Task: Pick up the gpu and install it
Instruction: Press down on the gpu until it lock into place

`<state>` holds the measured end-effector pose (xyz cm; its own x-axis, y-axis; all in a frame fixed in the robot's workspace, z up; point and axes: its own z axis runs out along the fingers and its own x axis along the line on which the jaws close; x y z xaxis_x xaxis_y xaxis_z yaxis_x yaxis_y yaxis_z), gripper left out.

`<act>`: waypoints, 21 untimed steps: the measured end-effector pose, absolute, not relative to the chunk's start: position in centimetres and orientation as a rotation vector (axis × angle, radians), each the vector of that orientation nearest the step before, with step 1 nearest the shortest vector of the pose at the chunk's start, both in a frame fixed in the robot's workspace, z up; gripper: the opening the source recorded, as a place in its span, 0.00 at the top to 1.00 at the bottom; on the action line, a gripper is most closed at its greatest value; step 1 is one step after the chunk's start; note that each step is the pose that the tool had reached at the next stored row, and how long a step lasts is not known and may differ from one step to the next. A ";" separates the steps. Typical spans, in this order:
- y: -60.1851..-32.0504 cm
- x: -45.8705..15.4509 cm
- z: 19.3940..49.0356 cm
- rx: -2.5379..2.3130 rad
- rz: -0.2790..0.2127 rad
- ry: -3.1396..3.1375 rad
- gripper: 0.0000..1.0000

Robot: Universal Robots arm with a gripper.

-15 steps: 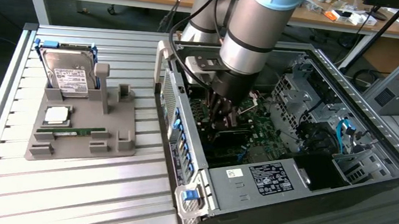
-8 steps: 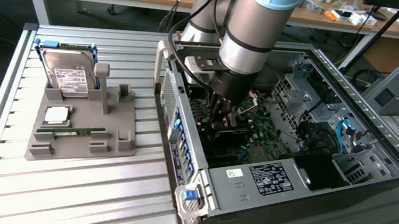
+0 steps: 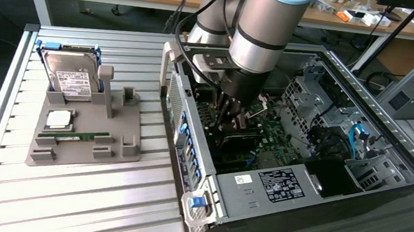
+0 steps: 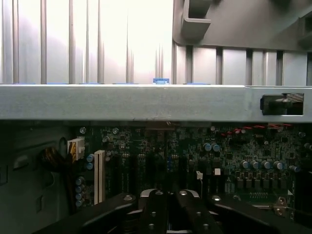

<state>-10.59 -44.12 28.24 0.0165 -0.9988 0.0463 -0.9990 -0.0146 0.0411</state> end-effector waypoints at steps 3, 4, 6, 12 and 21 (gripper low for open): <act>-44.1 -10.9 28.5 2.198 0.013 -2.164 0.89; -44.1 -11.1 28.5 2.199 0.016 -2.165 0.89; -44.2 -11.8 28.5 2.200 0.020 -2.168 0.89; -44.2 -13.2 28.5 2.204 0.035 -2.171 0.89; -44.2 -14.5 28.6 2.208 0.054 -2.175 0.89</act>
